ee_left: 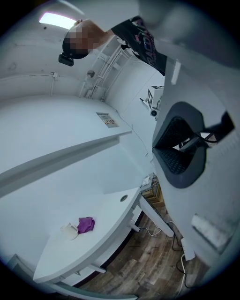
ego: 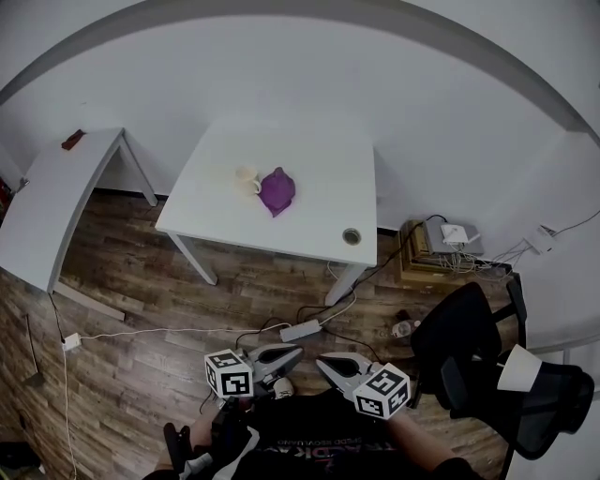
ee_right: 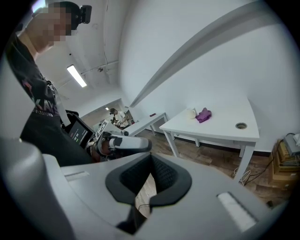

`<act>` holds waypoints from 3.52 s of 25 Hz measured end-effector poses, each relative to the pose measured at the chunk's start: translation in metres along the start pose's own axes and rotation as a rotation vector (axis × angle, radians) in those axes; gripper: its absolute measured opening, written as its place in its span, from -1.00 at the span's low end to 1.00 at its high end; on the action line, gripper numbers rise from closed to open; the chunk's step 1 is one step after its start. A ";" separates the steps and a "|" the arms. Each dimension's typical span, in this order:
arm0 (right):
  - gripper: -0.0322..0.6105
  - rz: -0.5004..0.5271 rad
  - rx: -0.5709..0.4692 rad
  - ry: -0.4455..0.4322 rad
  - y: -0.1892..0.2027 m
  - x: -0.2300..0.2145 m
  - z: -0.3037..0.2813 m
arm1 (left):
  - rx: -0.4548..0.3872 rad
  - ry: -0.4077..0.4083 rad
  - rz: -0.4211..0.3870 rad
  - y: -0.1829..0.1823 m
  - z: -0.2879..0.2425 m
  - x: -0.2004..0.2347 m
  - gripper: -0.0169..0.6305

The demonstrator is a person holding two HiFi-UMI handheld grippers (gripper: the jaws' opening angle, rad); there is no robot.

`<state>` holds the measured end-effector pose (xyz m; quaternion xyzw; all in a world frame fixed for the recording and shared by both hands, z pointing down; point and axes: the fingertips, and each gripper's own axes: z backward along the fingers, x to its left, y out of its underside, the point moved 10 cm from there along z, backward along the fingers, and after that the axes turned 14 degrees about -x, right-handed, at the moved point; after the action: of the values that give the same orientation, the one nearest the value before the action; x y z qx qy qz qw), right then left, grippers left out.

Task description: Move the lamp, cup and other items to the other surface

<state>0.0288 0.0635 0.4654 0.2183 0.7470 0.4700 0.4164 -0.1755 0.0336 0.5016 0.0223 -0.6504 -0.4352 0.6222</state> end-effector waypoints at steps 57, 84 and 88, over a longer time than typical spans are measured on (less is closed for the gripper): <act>-0.89 -0.048 -0.059 0.043 0.015 0.011 0.022 | 0.032 0.017 0.023 0.015 0.004 -0.012 -0.95; -0.88 -0.049 -0.077 0.049 0.014 0.011 0.024 | 0.059 0.012 0.038 0.016 0.003 -0.010 -0.95; -0.89 -0.046 -0.067 0.041 0.014 0.012 0.021 | 0.030 -0.002 0.037 0.013 0.007 -0.009 -0.95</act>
<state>0.0386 0.0896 0.4678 0.1772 0.7440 0.4895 0.4188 -0.1730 0.0507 0.5033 0.0191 -0.6577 -0.4138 0.6292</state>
